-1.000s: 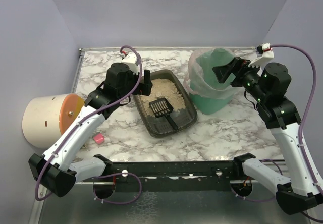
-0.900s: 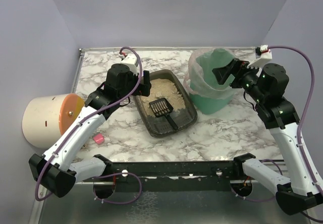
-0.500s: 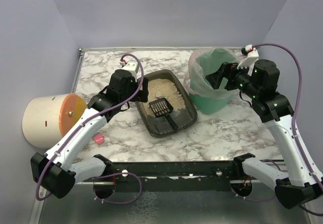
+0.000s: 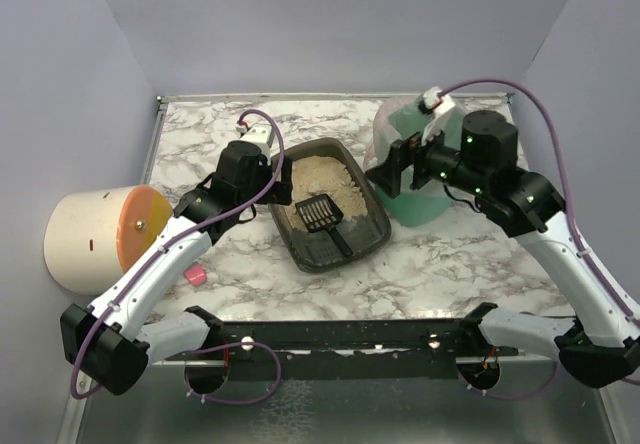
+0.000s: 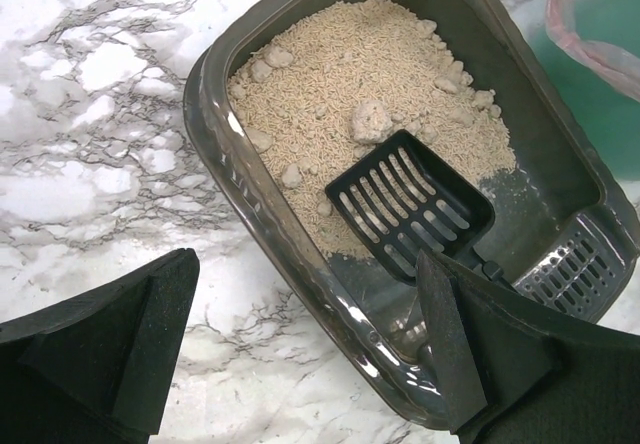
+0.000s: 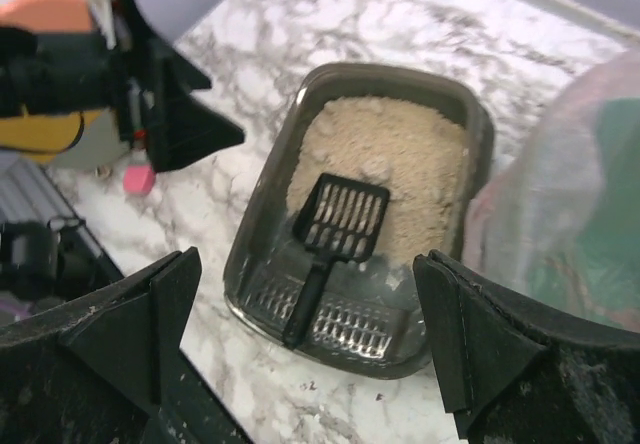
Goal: Clean the litter box
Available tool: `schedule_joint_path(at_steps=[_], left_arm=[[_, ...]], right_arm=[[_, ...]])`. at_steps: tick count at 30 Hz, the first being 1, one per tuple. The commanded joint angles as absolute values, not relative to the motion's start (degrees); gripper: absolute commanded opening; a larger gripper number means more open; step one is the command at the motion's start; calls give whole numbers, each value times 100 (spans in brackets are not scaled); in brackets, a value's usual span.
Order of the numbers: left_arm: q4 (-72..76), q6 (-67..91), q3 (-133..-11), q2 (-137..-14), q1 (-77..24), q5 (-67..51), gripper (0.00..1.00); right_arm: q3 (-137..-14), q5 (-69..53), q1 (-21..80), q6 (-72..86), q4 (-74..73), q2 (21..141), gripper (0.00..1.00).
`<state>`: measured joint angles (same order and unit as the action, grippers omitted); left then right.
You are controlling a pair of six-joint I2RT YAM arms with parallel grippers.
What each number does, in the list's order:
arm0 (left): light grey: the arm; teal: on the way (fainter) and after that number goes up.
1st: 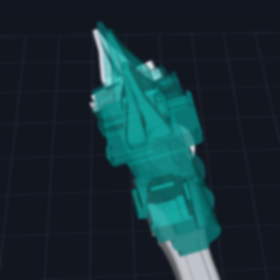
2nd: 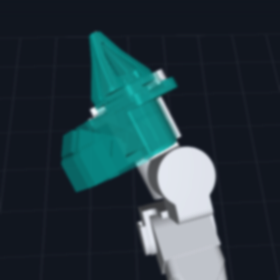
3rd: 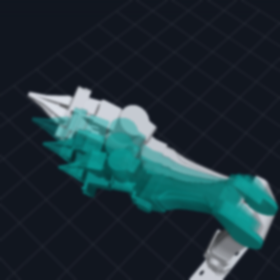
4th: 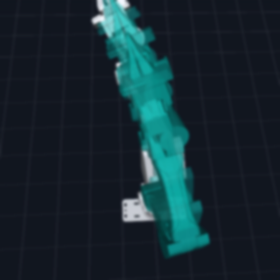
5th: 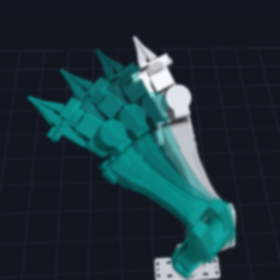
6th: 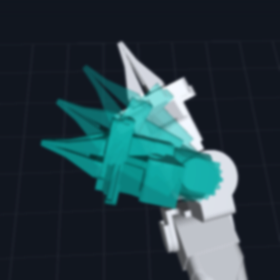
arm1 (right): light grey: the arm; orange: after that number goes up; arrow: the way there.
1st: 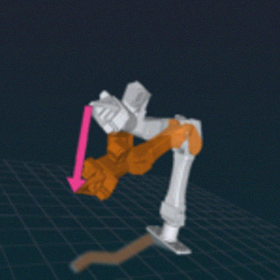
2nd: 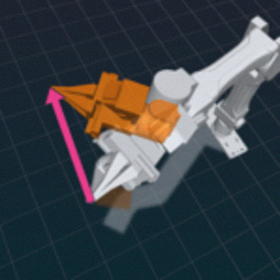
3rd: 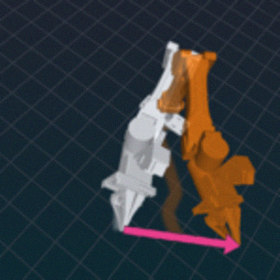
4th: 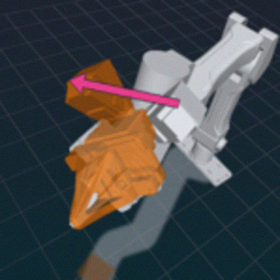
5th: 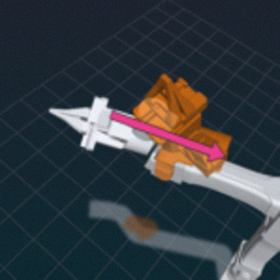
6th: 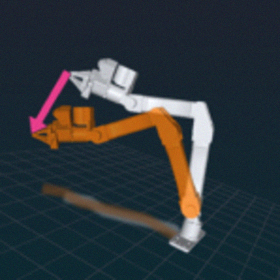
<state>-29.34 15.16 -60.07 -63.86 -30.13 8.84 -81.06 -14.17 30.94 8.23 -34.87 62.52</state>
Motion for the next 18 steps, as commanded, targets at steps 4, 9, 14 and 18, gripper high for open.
schedule_joint_path(at_steps=[4, 9, 14, 18], left_arm=[[-2920, 1381, -5766, -6116, -3032, 1553, 99], [-2866, 1435, -5641, -5983, -3032, 1951, 99], [-2520, 1424, -5349, -5720, -3032, 2177, 98], [-2417, 1375, -5183, -5588, -3025, 2284, 98]], right_arm=[[-8421, -99, 4767, 320, -4221, 7053, 96], [-8307, -26, 4841, 342, -4302, 7468, 96], [-8041, -26, 4843, 762, -4232, 8060, 94], [-7689, -60, 4842, 1161, -3963, 8375, 92]])
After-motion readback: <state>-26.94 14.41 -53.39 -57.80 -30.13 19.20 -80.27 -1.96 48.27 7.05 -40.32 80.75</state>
